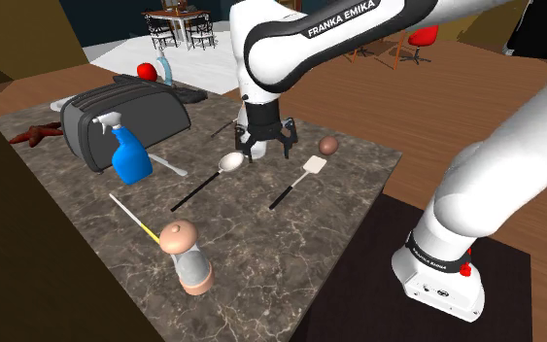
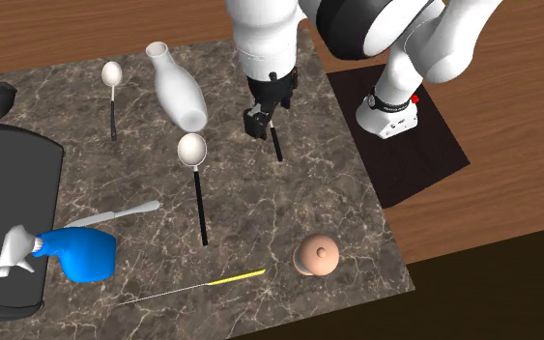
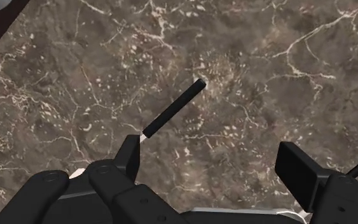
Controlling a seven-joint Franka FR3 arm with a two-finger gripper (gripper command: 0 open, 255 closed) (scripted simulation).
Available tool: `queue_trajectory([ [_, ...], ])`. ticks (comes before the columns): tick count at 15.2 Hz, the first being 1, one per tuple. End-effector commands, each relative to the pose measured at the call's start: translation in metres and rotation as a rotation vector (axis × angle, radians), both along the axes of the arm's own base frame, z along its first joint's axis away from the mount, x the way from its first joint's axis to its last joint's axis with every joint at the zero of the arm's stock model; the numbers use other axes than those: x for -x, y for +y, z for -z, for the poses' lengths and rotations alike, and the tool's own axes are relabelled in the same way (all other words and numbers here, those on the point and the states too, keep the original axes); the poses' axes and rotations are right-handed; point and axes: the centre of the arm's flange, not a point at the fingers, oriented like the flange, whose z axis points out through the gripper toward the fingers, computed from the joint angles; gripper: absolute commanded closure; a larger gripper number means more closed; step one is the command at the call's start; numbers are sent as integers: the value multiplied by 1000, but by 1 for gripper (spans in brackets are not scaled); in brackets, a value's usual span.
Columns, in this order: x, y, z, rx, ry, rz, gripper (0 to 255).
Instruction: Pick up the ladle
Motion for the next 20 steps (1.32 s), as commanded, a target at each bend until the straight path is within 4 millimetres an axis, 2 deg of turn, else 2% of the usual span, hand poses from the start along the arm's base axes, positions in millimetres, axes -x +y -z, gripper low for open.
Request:
queue_trajectory([
  [1, -21, 11, 9, -5, 7, 87, 0],
  [6, -75, 34, 38, -15, 24, 286, 0],
  [10, -121, 45, 61, -23, 38, 446, 0],
  [18, -215, 45, 109, -38, 65, 765, 0],
  [20, -218, 44, 116, -39, 66, 776, 0],
])
